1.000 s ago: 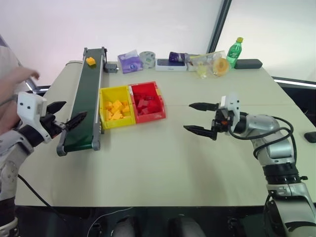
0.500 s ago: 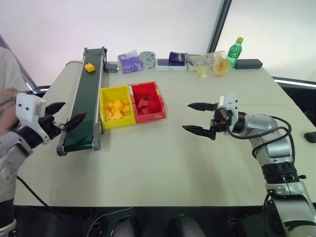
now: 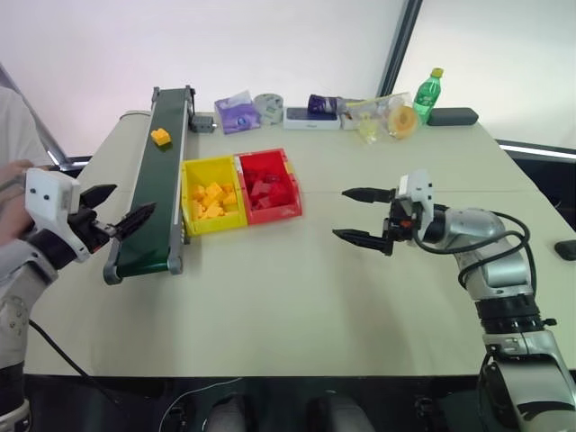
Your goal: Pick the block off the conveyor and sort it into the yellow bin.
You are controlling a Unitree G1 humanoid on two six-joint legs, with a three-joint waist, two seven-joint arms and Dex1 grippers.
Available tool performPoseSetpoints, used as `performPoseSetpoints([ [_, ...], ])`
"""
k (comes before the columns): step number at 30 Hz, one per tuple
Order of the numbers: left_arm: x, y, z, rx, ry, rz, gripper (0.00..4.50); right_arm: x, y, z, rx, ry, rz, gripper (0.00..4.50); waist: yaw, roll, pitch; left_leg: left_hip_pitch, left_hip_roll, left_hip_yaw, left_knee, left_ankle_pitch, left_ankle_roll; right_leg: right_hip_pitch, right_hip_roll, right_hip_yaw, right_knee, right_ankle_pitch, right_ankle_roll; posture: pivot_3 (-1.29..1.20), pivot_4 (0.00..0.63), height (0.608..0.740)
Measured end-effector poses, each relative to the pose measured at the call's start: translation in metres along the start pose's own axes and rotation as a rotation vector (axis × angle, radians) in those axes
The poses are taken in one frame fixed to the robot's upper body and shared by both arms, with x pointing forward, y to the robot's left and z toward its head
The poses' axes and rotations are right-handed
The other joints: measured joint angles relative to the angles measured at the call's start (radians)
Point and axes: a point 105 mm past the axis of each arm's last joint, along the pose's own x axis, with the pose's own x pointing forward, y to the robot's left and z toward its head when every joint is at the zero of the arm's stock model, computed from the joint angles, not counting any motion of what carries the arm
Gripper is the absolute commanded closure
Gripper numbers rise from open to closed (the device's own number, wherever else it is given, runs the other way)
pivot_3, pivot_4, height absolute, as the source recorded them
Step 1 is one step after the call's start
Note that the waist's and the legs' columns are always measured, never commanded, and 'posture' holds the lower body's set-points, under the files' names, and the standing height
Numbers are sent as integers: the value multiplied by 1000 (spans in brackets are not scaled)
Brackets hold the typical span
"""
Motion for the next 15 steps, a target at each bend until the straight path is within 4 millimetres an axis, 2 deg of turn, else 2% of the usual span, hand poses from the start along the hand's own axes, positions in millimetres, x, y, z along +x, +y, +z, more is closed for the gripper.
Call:
performPoseSetpoints([
  [5,-4,-1,-6,-22,20,-15,59,0,0,0,-2,0,2,0,0,0,0,0,0,0,0,0,0,0,0,0,0,0,0,0,150,740],
  [9,-9,5,-3,-50,14,-1,59,0,1,0,-3,-1,8,0,-1,0,0,0,0,0,0,0,0,0,0,0,0,0,0,0,150,740],
  [15,-5,10,-4,-27,31,76,59,3,-2,5,-17,-9,16,0,1,0,0,0,0,0,0,0,0,0,0,0,0,0,0,0,150,740],
])
